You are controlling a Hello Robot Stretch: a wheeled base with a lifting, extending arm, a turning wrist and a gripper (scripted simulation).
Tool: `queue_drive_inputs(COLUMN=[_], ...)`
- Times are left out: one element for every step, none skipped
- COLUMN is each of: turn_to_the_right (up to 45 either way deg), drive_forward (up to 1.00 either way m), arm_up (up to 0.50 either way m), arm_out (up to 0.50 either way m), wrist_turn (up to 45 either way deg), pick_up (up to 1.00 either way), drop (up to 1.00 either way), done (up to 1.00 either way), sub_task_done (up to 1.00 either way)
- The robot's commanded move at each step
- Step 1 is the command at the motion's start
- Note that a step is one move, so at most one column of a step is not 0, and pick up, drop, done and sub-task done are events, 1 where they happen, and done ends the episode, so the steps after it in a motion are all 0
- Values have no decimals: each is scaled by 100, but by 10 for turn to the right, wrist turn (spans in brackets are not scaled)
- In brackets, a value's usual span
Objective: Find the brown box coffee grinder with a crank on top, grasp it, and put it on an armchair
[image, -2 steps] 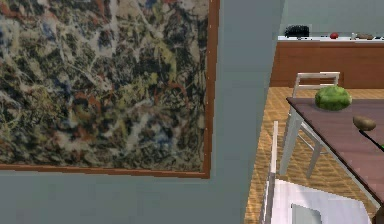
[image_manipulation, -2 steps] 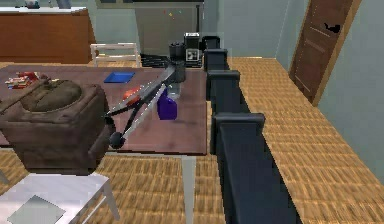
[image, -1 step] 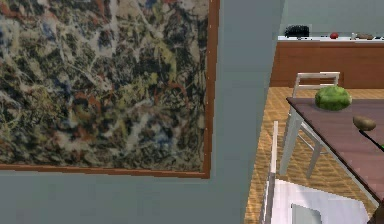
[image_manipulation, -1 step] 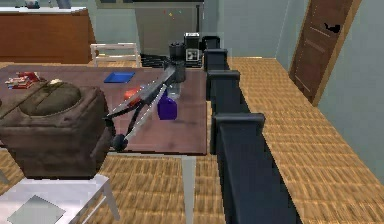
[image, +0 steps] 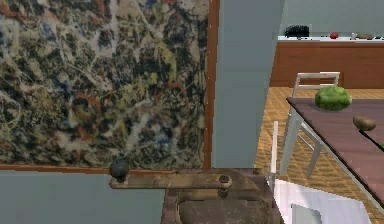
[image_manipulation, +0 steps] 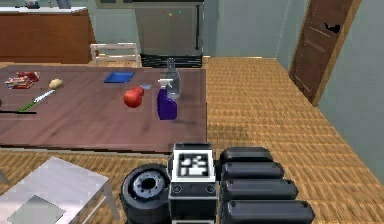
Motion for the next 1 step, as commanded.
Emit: queue_drive_inputs(turn_to_the_right=[-450], drive_forward=[0], arm_up=[0], arm_out=[0], wrist_turn=[0], pick_up=[0], drop=[0], done=[0], sub_task_done=[0])
